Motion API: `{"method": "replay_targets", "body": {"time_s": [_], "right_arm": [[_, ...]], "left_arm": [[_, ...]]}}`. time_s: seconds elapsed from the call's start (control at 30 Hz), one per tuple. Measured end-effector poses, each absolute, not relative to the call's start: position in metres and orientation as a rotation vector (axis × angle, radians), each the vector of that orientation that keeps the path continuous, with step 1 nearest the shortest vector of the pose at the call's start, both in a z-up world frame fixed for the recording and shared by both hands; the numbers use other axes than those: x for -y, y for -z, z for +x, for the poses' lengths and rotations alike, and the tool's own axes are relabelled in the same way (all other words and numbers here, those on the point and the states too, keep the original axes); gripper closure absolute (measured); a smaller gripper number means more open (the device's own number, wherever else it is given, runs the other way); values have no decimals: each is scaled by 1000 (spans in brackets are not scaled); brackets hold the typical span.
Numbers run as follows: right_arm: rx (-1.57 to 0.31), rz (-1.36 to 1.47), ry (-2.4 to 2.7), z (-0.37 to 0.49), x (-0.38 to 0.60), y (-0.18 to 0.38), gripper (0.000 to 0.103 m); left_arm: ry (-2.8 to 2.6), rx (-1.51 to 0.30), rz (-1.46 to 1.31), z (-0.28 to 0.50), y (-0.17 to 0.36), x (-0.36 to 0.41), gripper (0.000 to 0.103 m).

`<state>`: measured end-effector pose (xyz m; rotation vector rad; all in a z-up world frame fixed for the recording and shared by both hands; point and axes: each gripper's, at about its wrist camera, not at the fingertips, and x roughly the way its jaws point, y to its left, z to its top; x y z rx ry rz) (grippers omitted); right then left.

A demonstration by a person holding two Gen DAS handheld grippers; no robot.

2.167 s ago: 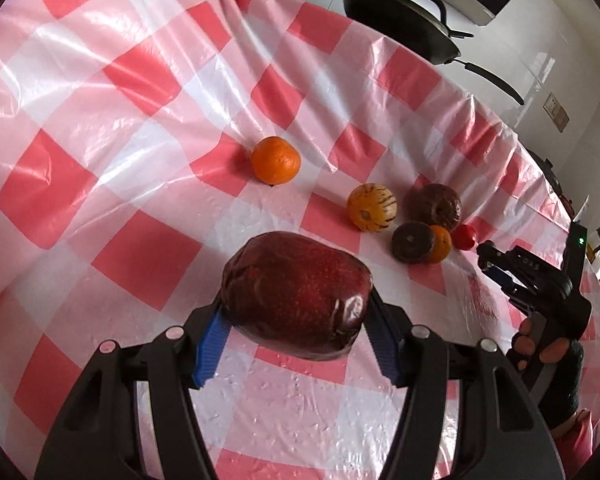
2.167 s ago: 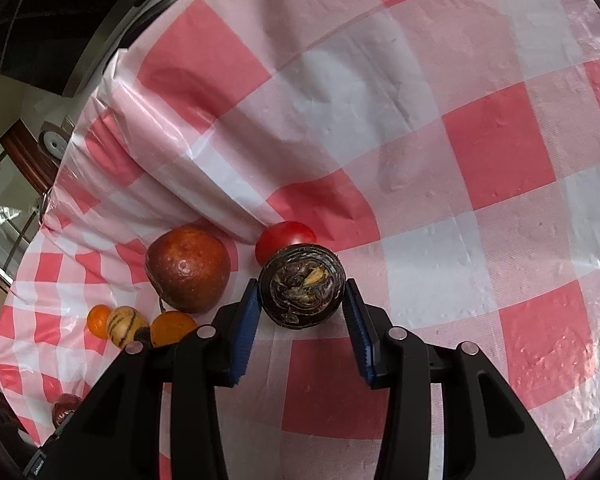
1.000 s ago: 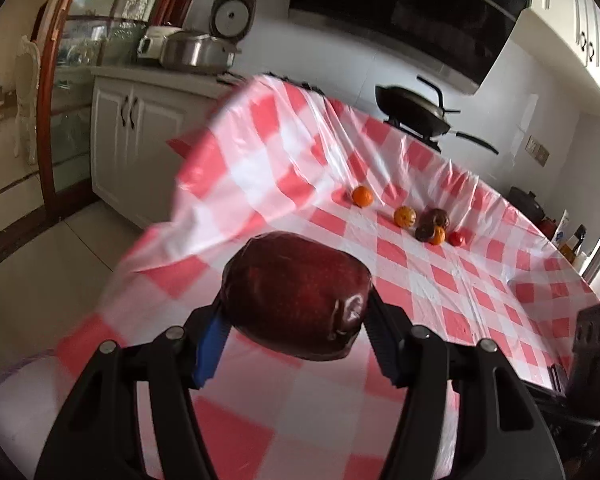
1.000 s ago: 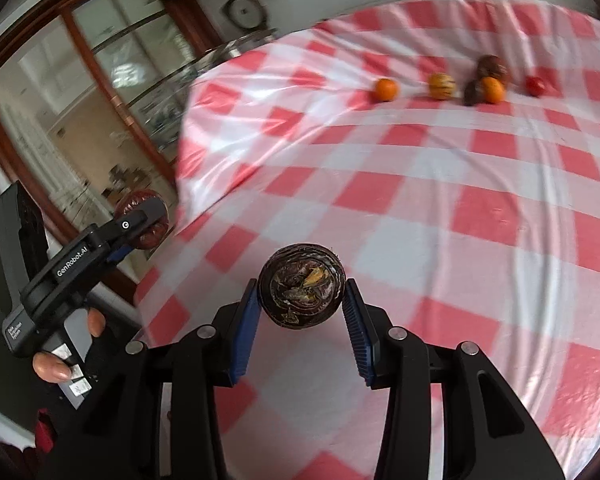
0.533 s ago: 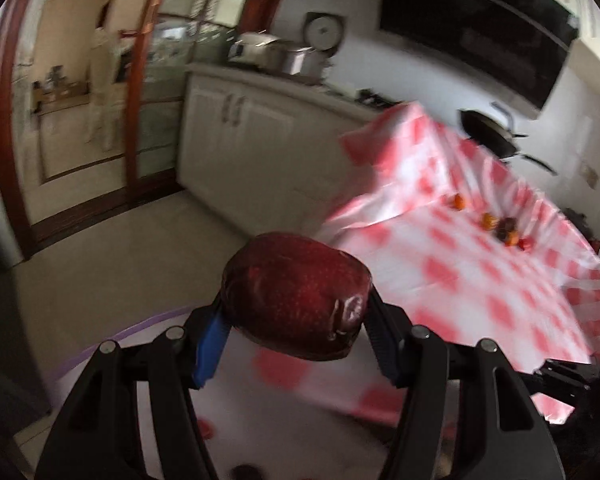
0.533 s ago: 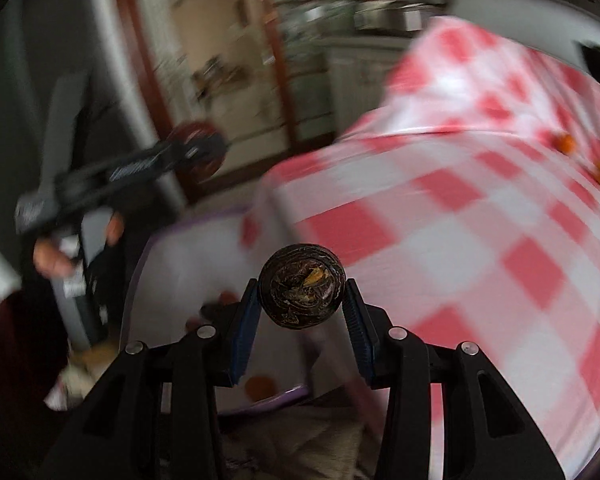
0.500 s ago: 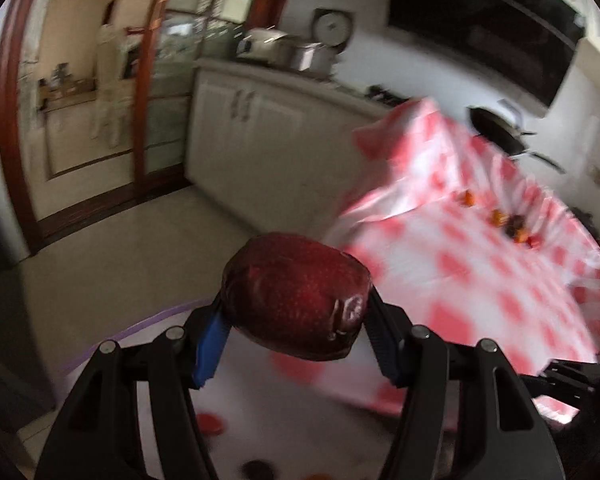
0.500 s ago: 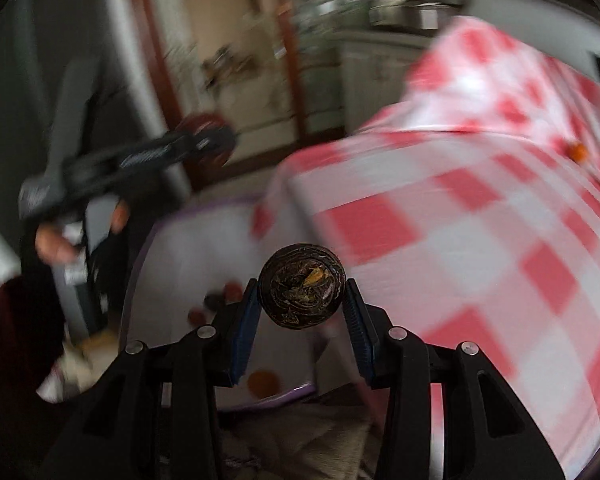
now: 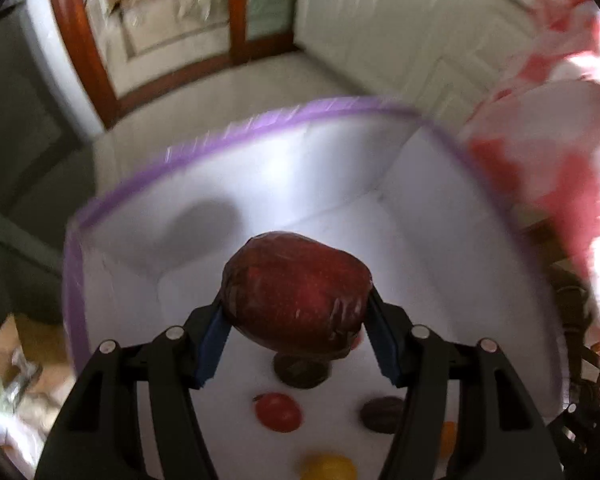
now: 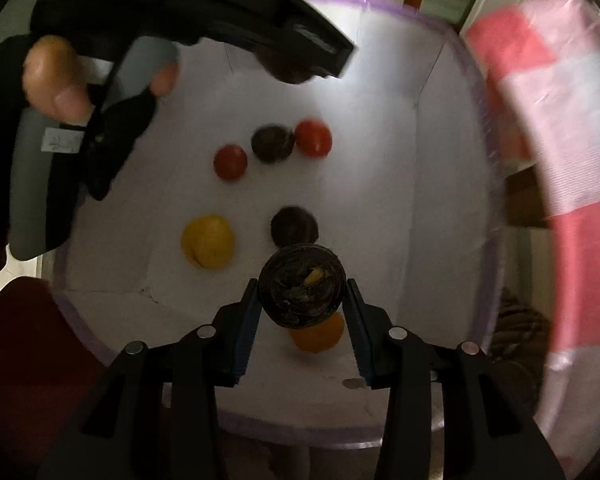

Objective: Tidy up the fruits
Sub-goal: 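Open both grippers to drop the fruits into the box, then move both open grippers back to the fruits on the table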

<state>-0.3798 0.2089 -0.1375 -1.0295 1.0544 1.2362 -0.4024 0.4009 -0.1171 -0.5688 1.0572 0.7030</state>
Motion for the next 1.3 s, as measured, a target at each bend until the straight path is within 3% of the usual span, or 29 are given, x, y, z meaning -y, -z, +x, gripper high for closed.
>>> {"method": "replay_targets", "body": {"time_s": [0.2,0.47,0.5,0.57,0.67,0.77,0.9,1.0,1.07,1.3], "right_arm": [[-1238,-1068,-1133,-356,-212,176,61],[-1238,-1090,-1124,-358,-206,178,56],[-1234,-1091,-1128,-359,-205,177,50],[-1215,-1091,-1144,-363,-206,174,43],[-1144,-1092,-1160,-368,-202,162,37],[-1016,-1064,-1188,-373,-193,133,37],[-854,-841,-1315,-369,-164,53,37],[-714,-648,-1353,-352,-124,-11,23],[-599,-531,-1316,-336,-88,-50,17],[-475,-204,-955,-250,44,-104,15]], "left_arm": [[-731,-1096,-576,-407,127,-409,41],[-726,-1173,-588,-396,142,-412,40],[-734,-1161,-582,-396,140,-413,37],[-761,-1137,-564,-396,137,-412,21],[-812,-1116,-523,-395,132,-411,14],[-855,-1059,-471,-394,112,-408,14],[-913,-792,-382,-395,39,-388,12],[-882,-589,-307,-382,-27,-365,1],[-805,-489,-264,-364,-65,-340,1],[-353,-531,-224,-241,-113,-227,1]]}}
